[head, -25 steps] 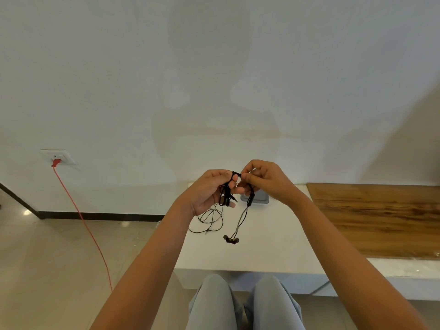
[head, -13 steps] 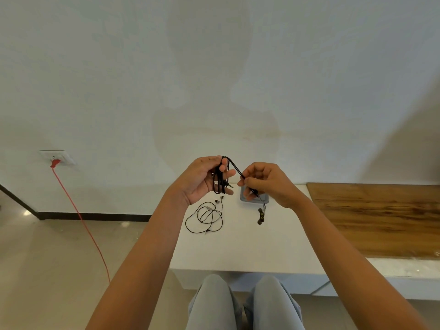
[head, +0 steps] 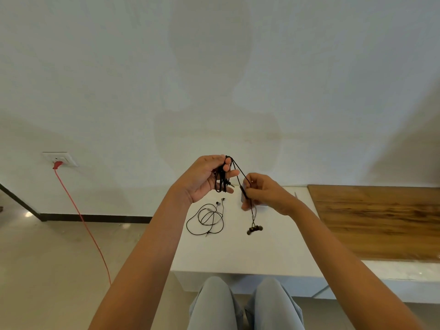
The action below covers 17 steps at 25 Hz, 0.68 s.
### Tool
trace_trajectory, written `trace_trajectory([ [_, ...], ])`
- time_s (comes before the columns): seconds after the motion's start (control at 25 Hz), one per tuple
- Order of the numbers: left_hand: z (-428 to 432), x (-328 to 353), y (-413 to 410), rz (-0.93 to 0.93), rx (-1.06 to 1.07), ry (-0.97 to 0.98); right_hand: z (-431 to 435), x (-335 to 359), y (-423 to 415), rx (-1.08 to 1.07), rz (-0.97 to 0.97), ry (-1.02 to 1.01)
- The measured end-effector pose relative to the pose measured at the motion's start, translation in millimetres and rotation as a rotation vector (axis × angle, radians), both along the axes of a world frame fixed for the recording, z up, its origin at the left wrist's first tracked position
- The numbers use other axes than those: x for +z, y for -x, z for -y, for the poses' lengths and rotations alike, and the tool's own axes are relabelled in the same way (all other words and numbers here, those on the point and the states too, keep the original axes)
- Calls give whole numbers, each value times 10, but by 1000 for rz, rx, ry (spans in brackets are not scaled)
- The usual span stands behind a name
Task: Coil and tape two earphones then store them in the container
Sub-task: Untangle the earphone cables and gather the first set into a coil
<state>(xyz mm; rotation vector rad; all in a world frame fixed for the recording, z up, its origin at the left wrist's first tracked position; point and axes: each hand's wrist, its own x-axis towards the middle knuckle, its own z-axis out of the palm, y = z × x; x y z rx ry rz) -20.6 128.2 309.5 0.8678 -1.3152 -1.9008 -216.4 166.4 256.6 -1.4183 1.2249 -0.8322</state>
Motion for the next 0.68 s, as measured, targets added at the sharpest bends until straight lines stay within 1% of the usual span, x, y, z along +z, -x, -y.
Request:
trace_trajectory([
  [0.12, 26, 52, -36, -75, 47, -10, 36, -204, 55, -70, -340, 85],
  [0.16, 46, 73, -62, -77, 58, -5, 27, -270, 84, -112, -376, 102],
  [0.2, 62, 89, -84, -58, 61, 9, 19, -330, 116, -158, -355, 107],
  [0.28, 71, 99, -104, -21, 58, 26, -10, -417, 152, -180, -304, 114],
  [0.44, 77, 109, -87, -49, 89, 14, -55, -494, 153, -149, -447, 151],
  [0.56, 85, 127, -91, -18, 81, 46, -40, -555, 200, -196, -474, 160],
  [0.68, 92, 108, -77, -7, 92, 47, -1, -598, 217, -140, -566, 136],
])
